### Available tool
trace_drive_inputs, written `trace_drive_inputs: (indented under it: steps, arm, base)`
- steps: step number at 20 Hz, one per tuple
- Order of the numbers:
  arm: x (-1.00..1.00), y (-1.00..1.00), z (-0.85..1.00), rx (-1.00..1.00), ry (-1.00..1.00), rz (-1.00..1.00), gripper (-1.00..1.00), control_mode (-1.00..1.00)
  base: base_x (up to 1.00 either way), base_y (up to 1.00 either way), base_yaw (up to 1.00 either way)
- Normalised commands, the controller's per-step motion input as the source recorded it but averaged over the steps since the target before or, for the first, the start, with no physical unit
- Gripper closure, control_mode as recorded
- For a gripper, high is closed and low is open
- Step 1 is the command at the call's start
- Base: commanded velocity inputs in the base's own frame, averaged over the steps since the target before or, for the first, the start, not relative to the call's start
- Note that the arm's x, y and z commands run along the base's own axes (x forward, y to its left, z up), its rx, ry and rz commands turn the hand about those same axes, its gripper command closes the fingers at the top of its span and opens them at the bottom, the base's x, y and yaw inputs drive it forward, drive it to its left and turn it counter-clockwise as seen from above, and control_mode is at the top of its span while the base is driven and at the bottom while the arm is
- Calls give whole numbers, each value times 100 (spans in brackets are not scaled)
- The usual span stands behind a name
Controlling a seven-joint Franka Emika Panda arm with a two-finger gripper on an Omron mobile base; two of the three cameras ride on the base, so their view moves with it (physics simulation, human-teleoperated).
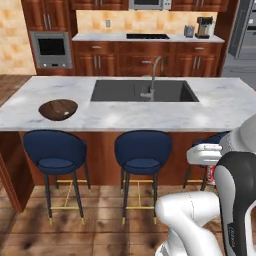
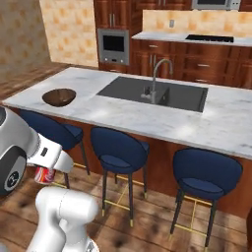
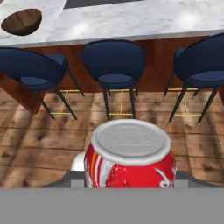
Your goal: Open the fridge, grab two sodas, and place both sodas inside the bowl with ice on the dining counter.
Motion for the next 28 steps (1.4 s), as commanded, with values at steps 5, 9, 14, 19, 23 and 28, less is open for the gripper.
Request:
trace_drive_inputs:
  steps: [5, 9, 14, 19, 23, 28]
  arm:
    - [0, 0, 0, 0, 0, 0, 100, 100]
    - [0, 0, 0, 0, 0, 0, 100, 100]
    - [0, 0, 0, 0, 0, 0, 100, 100]
    - [0, 0, 0, 0, 0, 0, 100, 100]
    - [0, 0, 0, 0, 0, 0, 100, 100]
    - [0, 0, 0, 0, 0, 0, 100, 100]
  base:
    - [36, 100, -27]
    - [42, 100, -25]
    - [57, 71, -15]
    - [70, 29, -6]
    - [65, 3, -5]
    - [68, 3, -4]
